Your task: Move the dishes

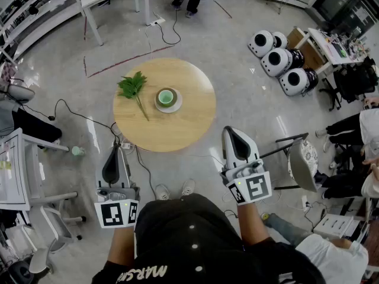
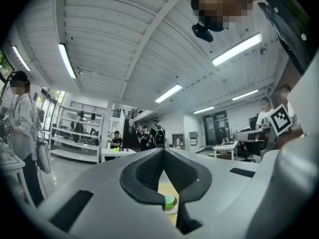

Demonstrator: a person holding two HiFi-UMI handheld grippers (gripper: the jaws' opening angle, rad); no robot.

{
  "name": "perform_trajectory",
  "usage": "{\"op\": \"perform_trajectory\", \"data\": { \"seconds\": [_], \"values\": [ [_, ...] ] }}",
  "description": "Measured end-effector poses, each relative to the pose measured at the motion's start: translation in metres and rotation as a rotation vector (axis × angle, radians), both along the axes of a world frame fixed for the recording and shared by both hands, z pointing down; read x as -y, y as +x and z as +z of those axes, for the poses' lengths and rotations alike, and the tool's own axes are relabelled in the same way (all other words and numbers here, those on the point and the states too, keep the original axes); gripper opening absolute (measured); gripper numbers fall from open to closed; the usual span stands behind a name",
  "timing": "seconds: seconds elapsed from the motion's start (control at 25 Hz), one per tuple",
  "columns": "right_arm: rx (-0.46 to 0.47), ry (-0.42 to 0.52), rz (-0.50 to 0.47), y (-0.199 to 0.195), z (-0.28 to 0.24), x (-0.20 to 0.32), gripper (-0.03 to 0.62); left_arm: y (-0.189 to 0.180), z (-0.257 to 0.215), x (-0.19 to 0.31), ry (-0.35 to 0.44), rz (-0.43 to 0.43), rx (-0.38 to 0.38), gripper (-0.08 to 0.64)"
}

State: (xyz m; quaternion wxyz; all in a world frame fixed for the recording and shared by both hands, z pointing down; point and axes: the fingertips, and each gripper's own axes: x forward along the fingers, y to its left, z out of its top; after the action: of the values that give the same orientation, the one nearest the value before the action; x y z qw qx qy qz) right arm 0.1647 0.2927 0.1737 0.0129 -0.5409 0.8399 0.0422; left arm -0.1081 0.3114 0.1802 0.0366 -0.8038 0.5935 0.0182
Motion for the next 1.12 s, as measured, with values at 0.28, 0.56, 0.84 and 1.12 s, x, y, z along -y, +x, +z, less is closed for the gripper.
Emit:
{"op": "perform_trajectory", "data": {
  "seconds": [0.28, 0.56, 0.84, 1.12],
  "values": [
    [0.038, 0.021, 0.005, 0.003, -0.005, -0.002, -0.011, -0.001, 0.001, 0.000, -0.009, -0.011, 0.001, 0.017],
    [0.038, 0.013, 0.011, 0.002, 0.000, -0.003, -0.008, -0.002, 0.002, -0.001, -0.007, -0.008, 0.008, 0.017],
    [0.040, 0.019, -0.016, 0.025, 0.006, 0.005, 0.250, 0.013, 0.002, -0.001, -0.002, -0.035, 0.024, 0.017],
    [0.034, -0.008, -0.056, 0.043, 0.019, 0.020, 0.227, 0.033, 0.012, -0.004, -0.025, -0.092, 0.026, 0.017]
  ]
}}
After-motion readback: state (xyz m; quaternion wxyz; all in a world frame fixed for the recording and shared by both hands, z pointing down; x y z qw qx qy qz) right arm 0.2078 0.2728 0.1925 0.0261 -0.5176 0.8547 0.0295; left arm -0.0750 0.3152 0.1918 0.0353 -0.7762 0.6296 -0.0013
